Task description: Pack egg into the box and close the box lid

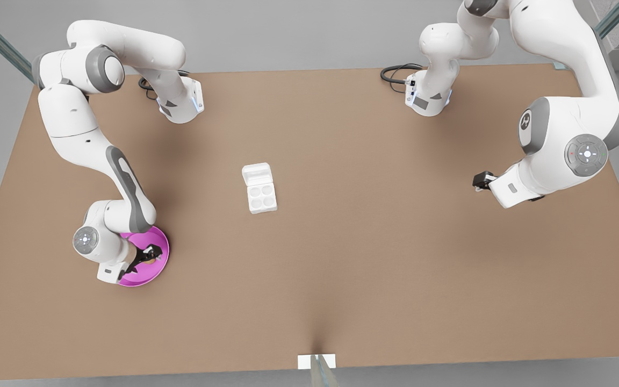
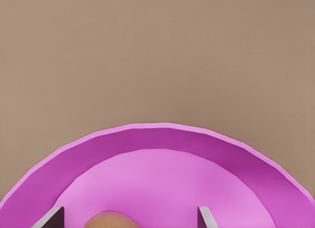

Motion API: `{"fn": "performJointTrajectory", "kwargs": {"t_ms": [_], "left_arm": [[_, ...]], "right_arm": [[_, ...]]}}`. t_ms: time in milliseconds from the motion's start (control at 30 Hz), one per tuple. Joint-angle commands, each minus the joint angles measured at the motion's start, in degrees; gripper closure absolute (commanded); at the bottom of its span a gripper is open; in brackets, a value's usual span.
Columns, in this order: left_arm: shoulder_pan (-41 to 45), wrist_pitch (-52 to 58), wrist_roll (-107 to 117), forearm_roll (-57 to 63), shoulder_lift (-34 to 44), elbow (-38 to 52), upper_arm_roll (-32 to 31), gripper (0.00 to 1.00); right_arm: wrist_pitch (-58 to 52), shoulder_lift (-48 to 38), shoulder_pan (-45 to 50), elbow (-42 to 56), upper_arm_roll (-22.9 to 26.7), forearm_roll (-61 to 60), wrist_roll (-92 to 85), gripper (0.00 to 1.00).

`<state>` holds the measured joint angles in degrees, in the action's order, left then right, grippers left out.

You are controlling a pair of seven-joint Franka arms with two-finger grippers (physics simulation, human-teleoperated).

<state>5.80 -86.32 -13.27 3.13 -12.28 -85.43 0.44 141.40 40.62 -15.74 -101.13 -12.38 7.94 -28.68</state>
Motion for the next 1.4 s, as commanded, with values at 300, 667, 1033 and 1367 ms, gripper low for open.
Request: {"fn": "performJointTrajectory", "kwargs": {"t_ms": [300, 667, 1033, 1367], "left_arm": [[0.00, 0.01, -0.01, 0.04, -0.55, 0.09, 0.00, 0.00], [0.09, 0.19, 0.17, -0.14, -0.64, 0.09, 0.00, 0.00], [1.58, 0.63, 0.17, -0.23, -0.64, 0.09, 0.09, 0.00], [1.76, 0.72, 0.17, -0.14, -0.64, 0.09, 0.09, 0.00]], "right_arm": [[0.20, -0.54, -1.66, -0.91, -0.01, -0.11, 0.65, 0.00], [0.02, -0.63, -1.49, -1.09, -0.01, -0.11, 1.17, 0.27], [-0.16, -0.63, -2.19, -1.27, -0.01, -0.11, 1.09, 0.29], [-0.51, -0.63, -2.28, -1.09, -0.01, -0.20, 1.09, 0.43]]}}
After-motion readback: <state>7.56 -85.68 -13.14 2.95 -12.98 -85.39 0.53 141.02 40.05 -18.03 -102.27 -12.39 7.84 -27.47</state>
